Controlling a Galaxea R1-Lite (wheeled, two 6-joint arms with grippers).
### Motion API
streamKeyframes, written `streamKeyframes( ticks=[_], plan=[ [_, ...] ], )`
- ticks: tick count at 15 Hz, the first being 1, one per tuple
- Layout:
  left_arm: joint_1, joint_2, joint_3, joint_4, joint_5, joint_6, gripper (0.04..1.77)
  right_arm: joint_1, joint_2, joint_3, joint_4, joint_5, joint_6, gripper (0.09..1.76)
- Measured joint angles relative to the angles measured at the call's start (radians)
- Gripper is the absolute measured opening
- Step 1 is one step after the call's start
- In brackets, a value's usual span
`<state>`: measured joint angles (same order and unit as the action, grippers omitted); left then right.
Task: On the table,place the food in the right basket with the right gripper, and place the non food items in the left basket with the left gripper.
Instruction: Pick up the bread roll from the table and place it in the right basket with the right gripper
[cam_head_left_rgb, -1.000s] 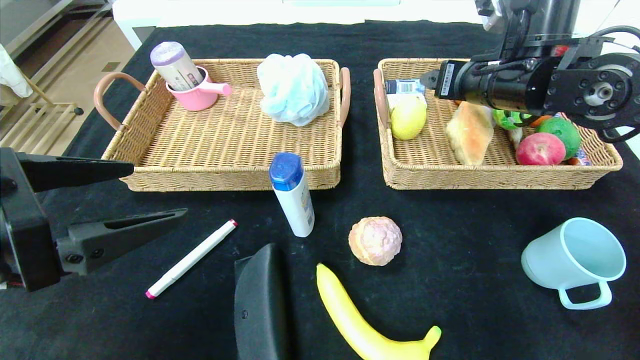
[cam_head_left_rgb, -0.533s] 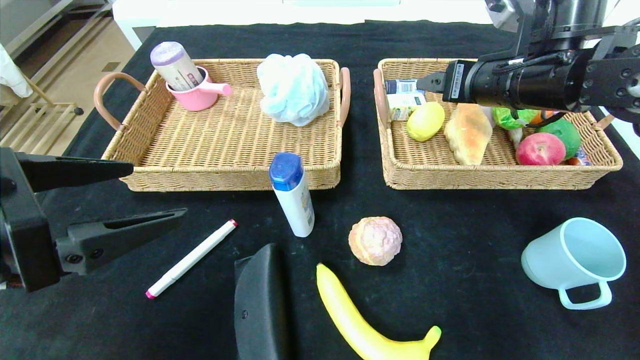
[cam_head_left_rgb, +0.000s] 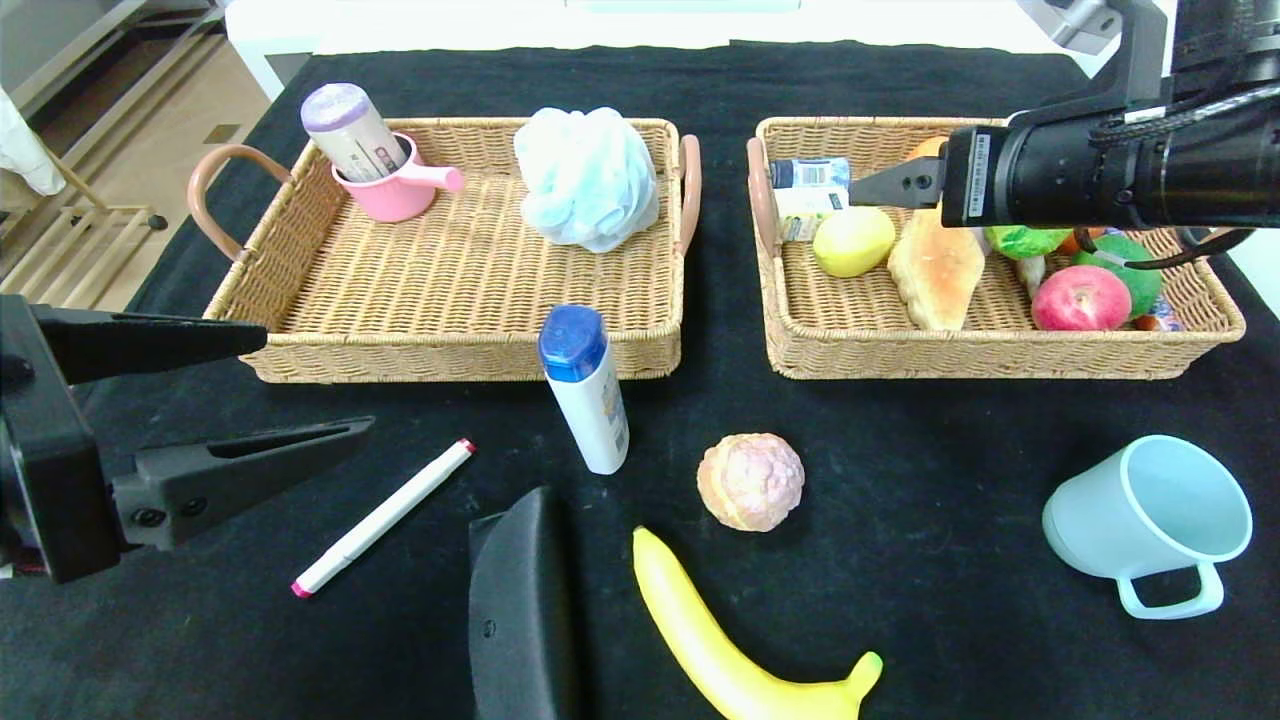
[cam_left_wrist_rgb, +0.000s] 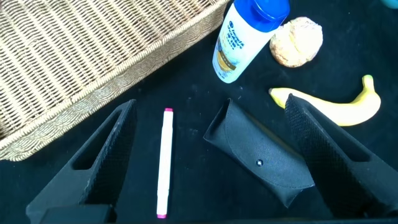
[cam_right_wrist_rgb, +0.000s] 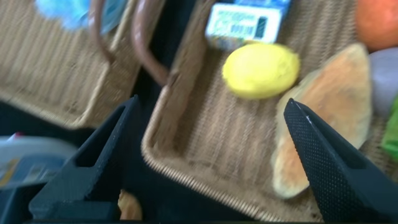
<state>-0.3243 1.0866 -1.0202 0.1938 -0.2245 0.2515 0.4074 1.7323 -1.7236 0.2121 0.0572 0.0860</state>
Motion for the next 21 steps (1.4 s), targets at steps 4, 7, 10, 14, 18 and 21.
streamKeyframes(
  ticks=[4, 7, 10, 14, 18, 21],
  plan=[
    [0.001, 0.0, 0.001, 0.0, -0.001, 0.0, 1.72, 0.026, -0.082, 0.091, 0.021, 0.028, -0.03, 1.69],
    [0.001, -0.001, 0.001, 0.0, -0.001, -0.001, 1.72, 0.071, -0.13, 0.166, 0.02, 0.023, -0.032, 1.7],
    [0.001, -0.002, 0.003, 0.0, -0.001, 0.0, 1.72, 0.134, -0.163, 0.24, 0.014, -0.037, -0.035, 1.7],
    [0.0, -0.003, 0.003, 0.0, -0.001, 0.0, 1.72, 0.19, -0.176, 0.309, 0.011, -0.074, -0.047, 1.7],
    [-0.002, -0.004, 0.004, 0.0, -0.001, 0.0, 1.72, 0.259, -0.165, 0.371, 0.01, -0.147, -0.055, 1.7],
    [-0.002, -0.004, 0.006, 0.0, -0.001, 0.0, 1.72, 0.306, -0.137, 0.398, 0.008, -0.19, -0.053, 1.7]
  ],
)
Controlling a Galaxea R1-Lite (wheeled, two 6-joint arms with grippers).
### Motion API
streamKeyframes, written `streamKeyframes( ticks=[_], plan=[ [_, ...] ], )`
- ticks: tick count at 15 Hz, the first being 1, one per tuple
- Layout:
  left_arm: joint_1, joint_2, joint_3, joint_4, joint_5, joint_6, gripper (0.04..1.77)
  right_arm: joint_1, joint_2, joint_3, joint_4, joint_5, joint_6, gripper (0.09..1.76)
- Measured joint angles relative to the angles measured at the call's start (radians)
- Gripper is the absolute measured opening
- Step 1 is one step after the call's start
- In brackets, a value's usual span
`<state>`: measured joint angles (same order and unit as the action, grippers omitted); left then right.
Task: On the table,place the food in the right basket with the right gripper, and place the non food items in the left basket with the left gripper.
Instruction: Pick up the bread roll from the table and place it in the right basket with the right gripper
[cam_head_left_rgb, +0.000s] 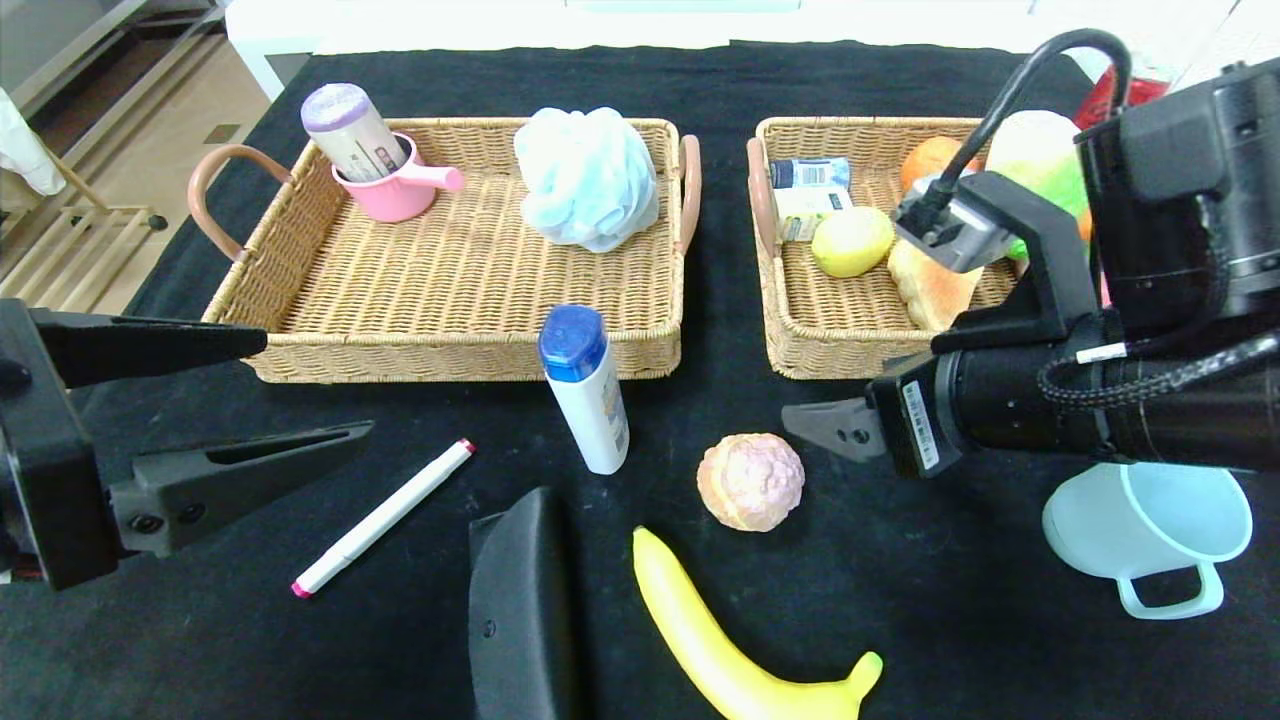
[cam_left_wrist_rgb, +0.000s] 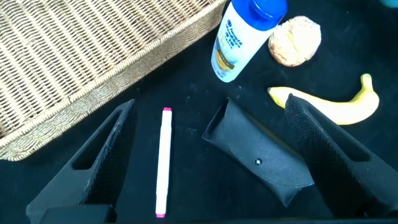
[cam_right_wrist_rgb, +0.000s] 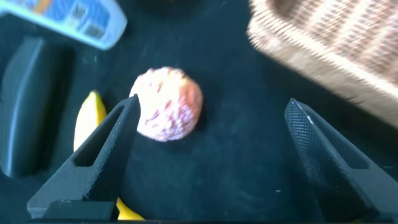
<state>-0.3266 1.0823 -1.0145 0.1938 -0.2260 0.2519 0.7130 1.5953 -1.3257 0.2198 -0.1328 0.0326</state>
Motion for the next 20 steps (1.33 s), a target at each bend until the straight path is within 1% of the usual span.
streamKeyframes(
  ticks=[3, 4, 7, 9, 12, 14, 20],
  plan=[
    [-0.001, -0.001, 0.001, 0.0, 0.0, 0.0, 1.72, 0.032, 0.03, 0.007, -0.006, -0.005, 0.006, 1.7],
    [-0.001, -0.001, 0.002, 0.0, 0.0, 0.0, 1.72, 0.041, 0.039, 0.015, -0.026, -0.007, 0.008, 1.7],
    [-0.001, -0.001, 0.002, 0.0, -0.001, 0.001, 1.72, 0.068, 0.076, 0.063, -0.145, -0.033, 0.01, 1.7],
    [-0.001, -0.001, 0.002, 0.0, 0.0, 0.001, 1.72, 0.087, 0.102, 0.085, -0.181, -0.055, 0.011, 1.7],
    [-0.001, -0.001, 0.002, 0.0, -0.001, 0.001, 1.72, 0.101, 0.135, 0.093, -0.199, -0.073, 0.008, 1.7],
    [-0.001, 0.0, 0.002, 0.0, 0.0, 0.001, 1.72, 0.109, 0.153, 0.093, -0.205, -0.111, 0.007, 1.7],
    [-0.001, -0.001, 0.002, 0.0, -0.001, 0.001, 1.72, 0.111, 0.198, 0.093, -0.229, -0.139, 0.005, 1.7]
  ],
)
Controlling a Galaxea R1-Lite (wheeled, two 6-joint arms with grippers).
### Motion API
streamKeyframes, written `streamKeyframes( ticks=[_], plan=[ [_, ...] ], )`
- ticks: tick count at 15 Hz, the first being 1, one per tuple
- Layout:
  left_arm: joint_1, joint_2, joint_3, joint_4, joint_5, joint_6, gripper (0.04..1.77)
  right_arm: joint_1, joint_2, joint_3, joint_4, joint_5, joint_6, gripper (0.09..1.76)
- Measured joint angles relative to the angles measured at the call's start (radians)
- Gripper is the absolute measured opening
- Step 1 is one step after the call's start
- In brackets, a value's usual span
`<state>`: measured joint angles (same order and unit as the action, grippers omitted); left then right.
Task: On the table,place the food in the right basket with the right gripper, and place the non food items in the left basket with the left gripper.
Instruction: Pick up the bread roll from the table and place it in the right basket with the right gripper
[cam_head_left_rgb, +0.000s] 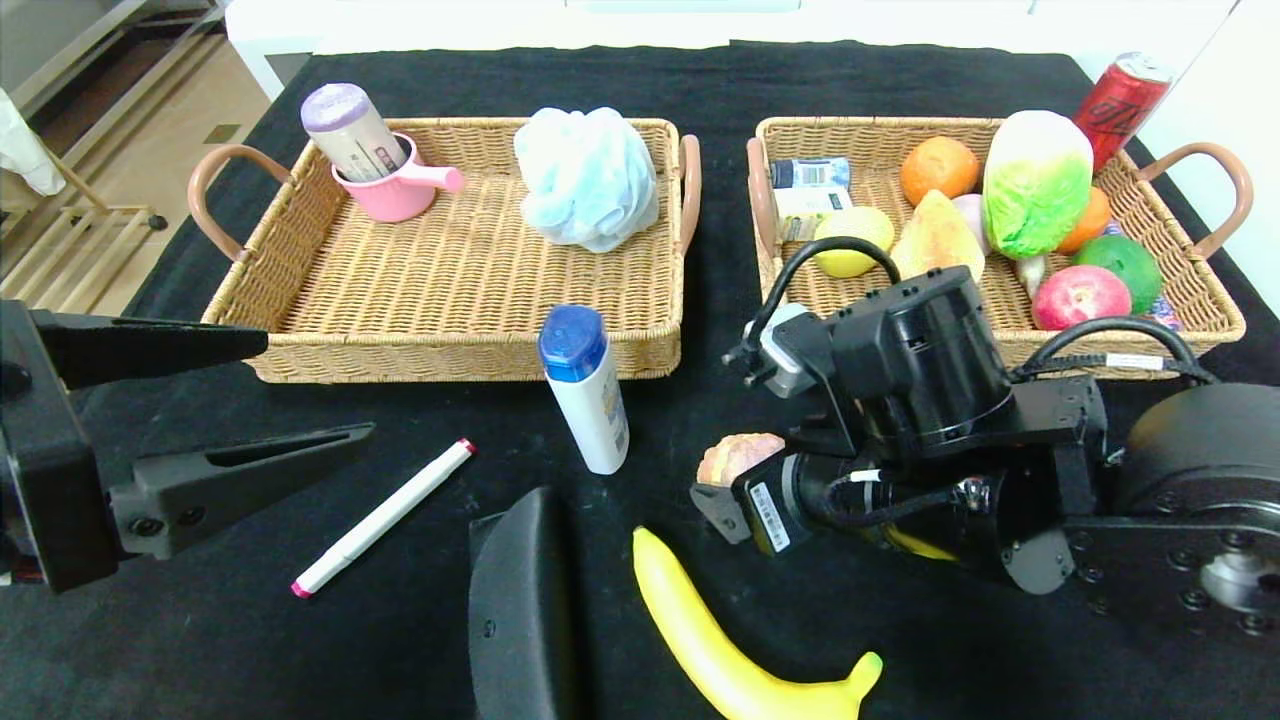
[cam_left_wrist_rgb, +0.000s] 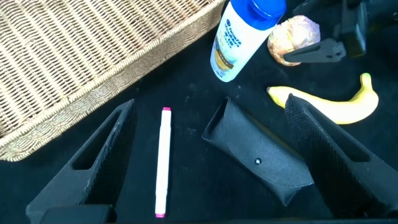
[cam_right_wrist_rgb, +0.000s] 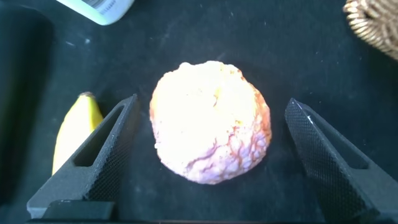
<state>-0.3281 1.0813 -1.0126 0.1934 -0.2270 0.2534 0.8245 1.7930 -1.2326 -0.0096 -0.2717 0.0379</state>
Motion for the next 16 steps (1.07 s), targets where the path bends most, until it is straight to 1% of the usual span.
streamKeyframes(
  ticks=[6, 15, 16],
  plan=[
    [0.0, 0.0, 0.0, 0.0, 0.0, 0.0, 1.72, 0.001, 0.033, -0.009, -0.031, -0.014, -0.001, 1.71],
    [0.0, -0.001, 0.0, 0.0, 0.0, 0.0, 1.72, -0.001, 0.051, -0.005, -0.031, -0.015, -0.001, 1.71],
    [0.0, -0.001, 0.0, 0.0, 0.0, 0.0, 1.72, 0.0, 0.051, -0.004, -0.031, -0.015, 0.0, 1.55]
  ],
)
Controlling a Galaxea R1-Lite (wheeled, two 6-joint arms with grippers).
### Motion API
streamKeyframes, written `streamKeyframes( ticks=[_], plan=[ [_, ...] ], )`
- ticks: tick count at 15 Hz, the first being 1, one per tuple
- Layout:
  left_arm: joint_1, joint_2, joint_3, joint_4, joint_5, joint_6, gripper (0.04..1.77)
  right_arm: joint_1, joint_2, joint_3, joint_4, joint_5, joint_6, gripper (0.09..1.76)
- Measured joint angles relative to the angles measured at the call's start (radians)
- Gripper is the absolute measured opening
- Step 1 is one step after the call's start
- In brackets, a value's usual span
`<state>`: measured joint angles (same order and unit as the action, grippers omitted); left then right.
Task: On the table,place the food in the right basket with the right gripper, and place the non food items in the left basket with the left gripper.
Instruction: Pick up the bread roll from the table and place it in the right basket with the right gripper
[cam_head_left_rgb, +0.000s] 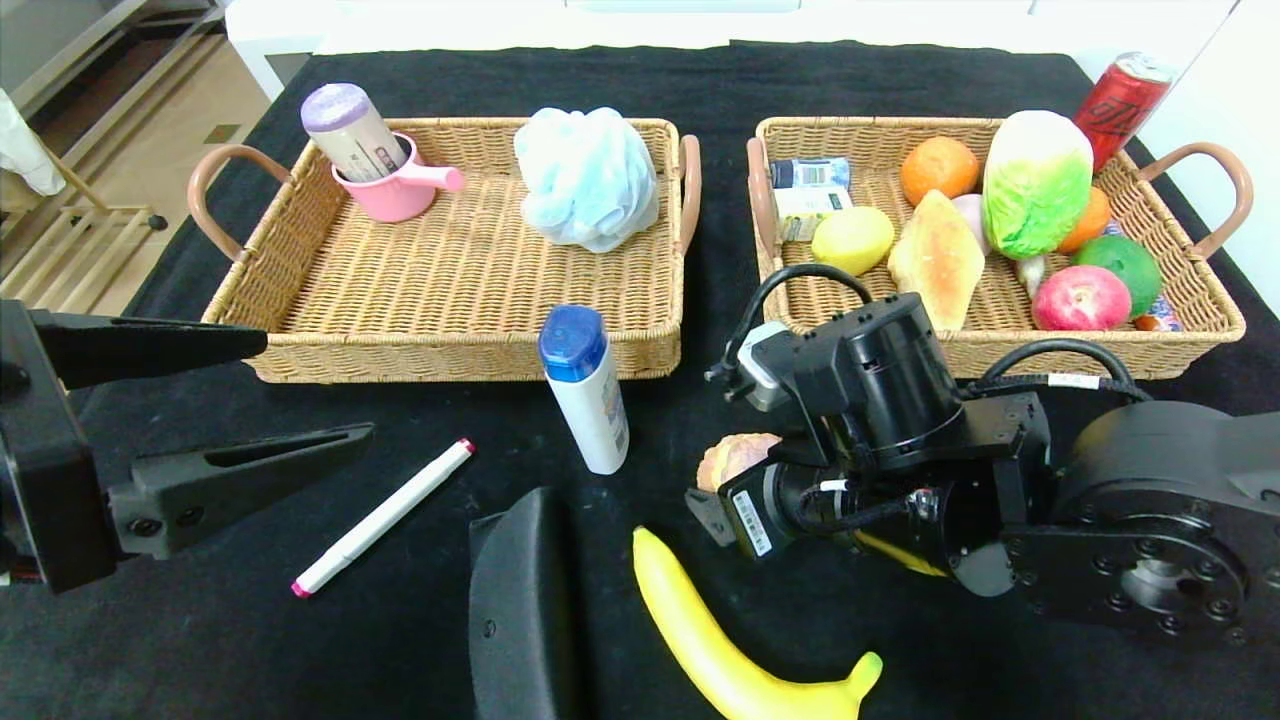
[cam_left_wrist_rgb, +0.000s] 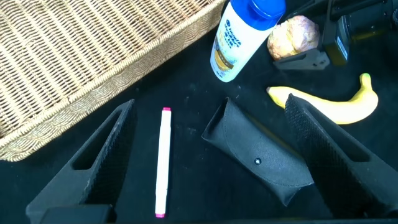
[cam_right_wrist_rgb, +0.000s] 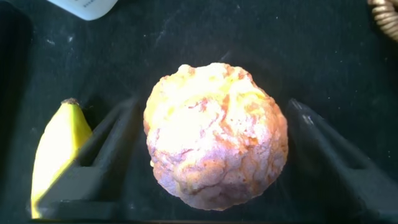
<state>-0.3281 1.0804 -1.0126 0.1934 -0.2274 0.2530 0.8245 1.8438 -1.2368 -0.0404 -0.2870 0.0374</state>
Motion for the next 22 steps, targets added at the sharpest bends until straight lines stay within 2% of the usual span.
streamKeyframes(
  ticks=[3, 6, 10, 16, 22],
  plan=[
    [0.0, -0.001, 0.0, 0.0, 0.0, 0.0, 1.72, 0.0, 0.0, 0.001, -0.001, 0.001, 0.001, 1.12],
    [0.0, -0.002, 0.0, 0.0, 0.0, 0.0, 1.72, 0.0, -0.003, -0.001, 0.001, 0.002, -0.001, 0.94],
    [0.0, -0.003, 0.0, 0.0, 0.0, 0.0, 1.72, 0.004, -0.005, -0.001, 0.001, 0.003, -0.001, 0.87],
    [0.0, -0.003, 0.0, 0.0, 0.0, 0.0, 1.72, 0.008, -0.006, -0.003, 0.001, 0.01, 0.003, 0.87],
    [0.0, -0.003, 0.0, 0.0, 0.0, 0.0, 1.72, 0.003, -0.039, -0.005, 0.002, 0.077, 0.007, 0.87]
  ],
)
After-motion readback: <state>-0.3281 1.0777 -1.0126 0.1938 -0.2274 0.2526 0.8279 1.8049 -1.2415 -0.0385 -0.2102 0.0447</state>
